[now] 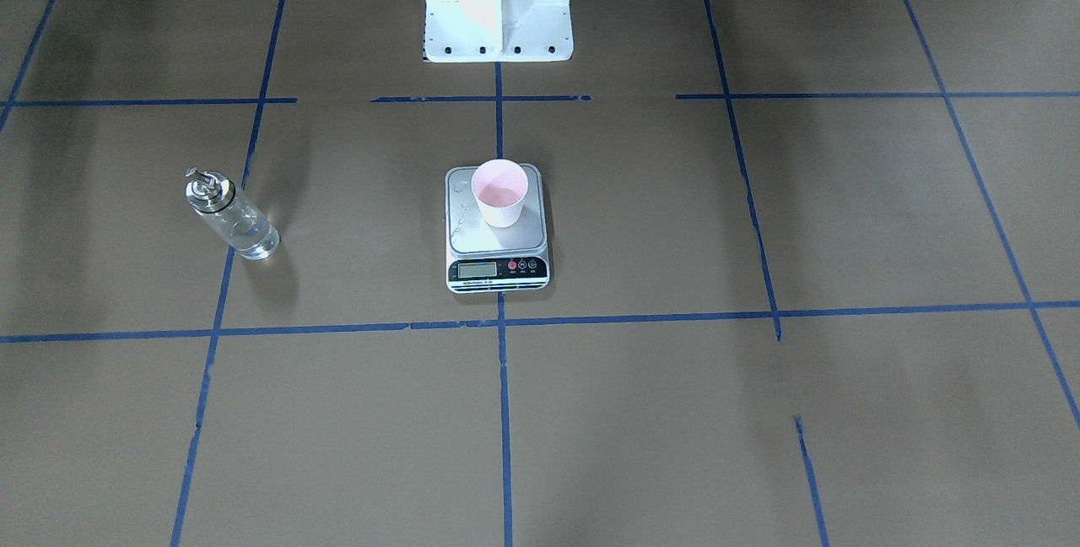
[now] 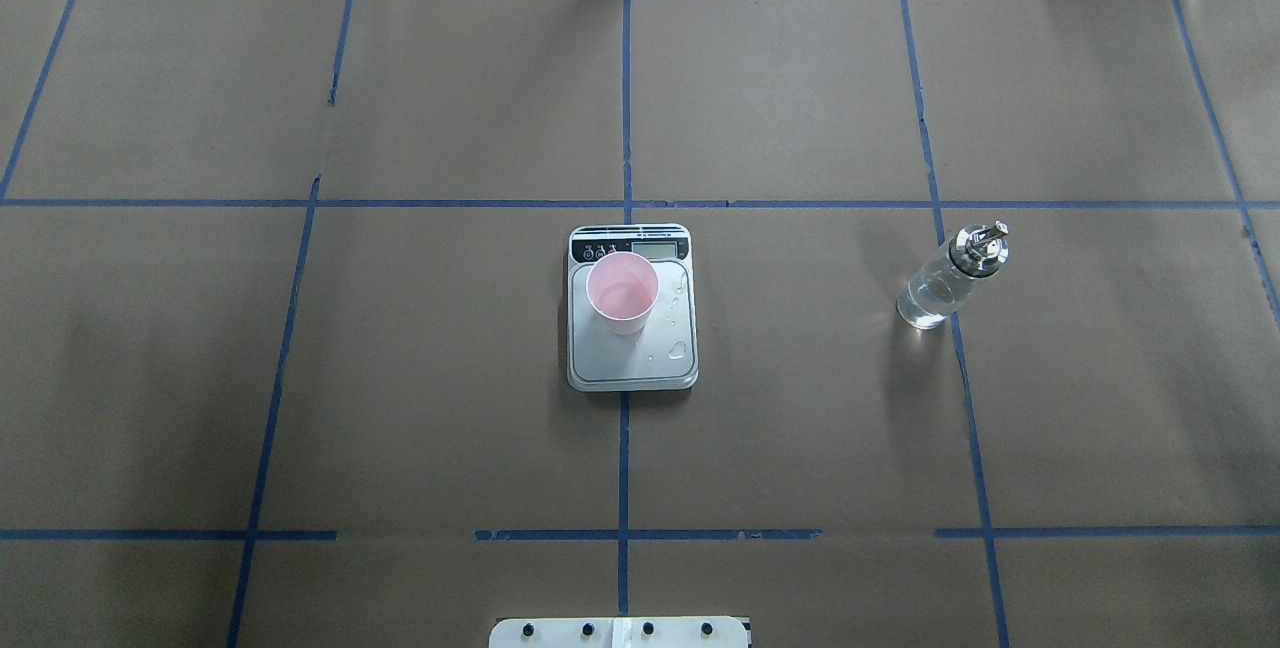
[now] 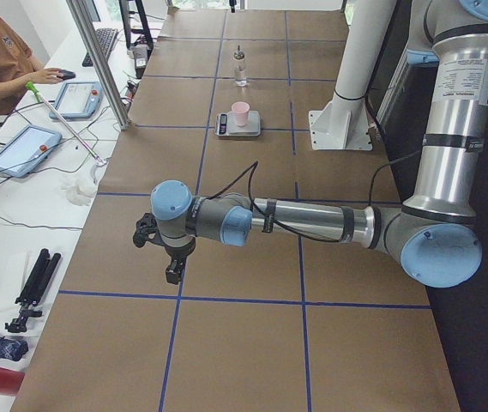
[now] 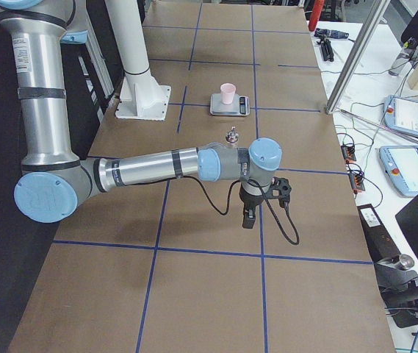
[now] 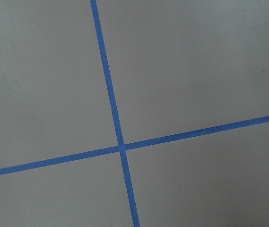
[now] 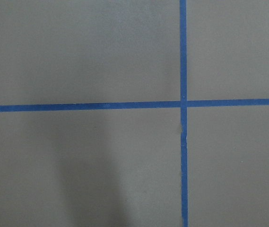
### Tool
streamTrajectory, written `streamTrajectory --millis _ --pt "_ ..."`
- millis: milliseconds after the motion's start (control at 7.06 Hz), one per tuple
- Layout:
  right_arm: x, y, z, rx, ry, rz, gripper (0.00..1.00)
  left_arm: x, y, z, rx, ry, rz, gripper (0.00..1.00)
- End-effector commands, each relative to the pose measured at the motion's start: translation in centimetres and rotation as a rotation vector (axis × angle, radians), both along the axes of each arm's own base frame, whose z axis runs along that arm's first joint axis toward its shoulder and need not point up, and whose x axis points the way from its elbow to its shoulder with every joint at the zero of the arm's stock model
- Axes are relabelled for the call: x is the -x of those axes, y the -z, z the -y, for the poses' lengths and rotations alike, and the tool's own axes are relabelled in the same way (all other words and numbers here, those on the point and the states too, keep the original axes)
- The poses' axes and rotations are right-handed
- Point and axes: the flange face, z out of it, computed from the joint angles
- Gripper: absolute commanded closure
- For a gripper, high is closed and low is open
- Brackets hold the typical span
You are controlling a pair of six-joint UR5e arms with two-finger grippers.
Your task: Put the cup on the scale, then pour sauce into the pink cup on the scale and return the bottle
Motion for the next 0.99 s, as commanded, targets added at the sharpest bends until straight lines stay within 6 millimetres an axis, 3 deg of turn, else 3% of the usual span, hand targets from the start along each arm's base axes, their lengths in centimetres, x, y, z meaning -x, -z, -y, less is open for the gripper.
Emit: streamTrajectory --millis 0,142,283,425,567,850 --pt "-2.5 0.1 -0.4 -0.068 0.028 0.003 0.0 -0.2 -3.6 0.4 0.07 -0.004 0.003 0.0" --pt "-3.1 0.7 -1.2 -0.083 0.021 0.002 0.0 -0.3 -2.6 1.4 0.07 0.014 -0.002 0.0" --pt "-3.3 1.4 -1.7 -0.097 0.016 0.0 0.0 -0.9 -3.4 1.3 0.104 0.02 -0.002 0.0" --pt "-3.3 0.9 -1.9 -0.095 0.017 -0.008 0.0 -0.8 -2.5 1.0 0.089 0.018 0.007 0.0" --pt "-3.3 0.8 -1.9 -0.096 0.017 -0.008 0.0 -2.4 -2.6 0.8 0.103 -0.017 0.023 0.0" --pt "-3.3 0.7 -1.9 -0.092 0.016 -0.008 0.0 -2.5 -3.7 -0.8 0.122 -0.179 0.038 0.0"
